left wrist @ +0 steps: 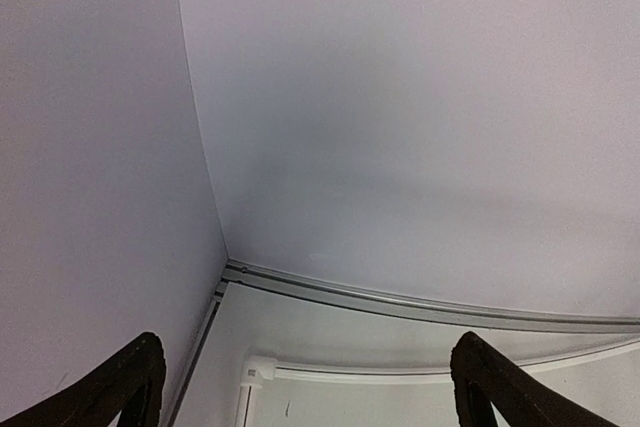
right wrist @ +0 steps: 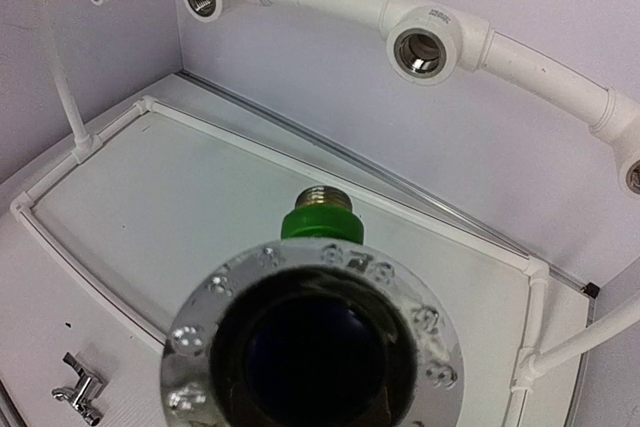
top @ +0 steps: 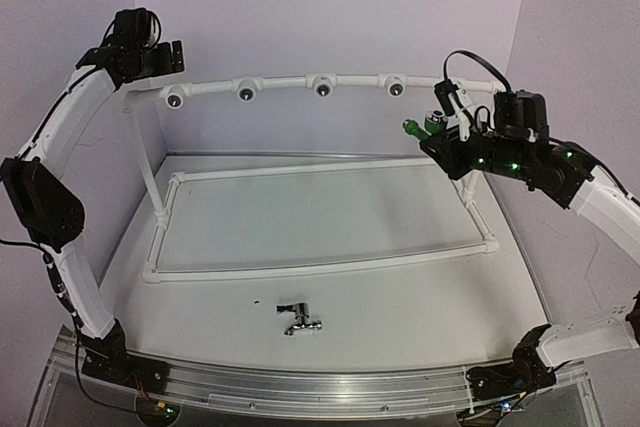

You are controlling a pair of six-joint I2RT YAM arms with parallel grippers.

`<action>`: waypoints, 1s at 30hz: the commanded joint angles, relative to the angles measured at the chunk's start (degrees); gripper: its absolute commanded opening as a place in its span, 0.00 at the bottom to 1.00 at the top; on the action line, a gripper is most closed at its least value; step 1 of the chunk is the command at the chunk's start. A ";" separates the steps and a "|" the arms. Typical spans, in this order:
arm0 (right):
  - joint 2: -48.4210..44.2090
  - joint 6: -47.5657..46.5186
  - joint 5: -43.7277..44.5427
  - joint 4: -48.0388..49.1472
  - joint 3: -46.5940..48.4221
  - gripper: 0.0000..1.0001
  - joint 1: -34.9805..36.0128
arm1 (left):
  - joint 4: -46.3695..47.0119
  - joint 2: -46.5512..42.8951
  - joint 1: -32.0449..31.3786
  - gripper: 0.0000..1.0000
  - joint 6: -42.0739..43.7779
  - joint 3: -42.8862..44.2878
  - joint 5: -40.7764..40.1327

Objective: Install the water faucets

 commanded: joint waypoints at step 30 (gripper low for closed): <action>-1.93 0.14 5.55 0.94 -1.34 0.00 -0.61 | -11.00 -8.78 -11.05 0.87 10.13 -10.10 -0.42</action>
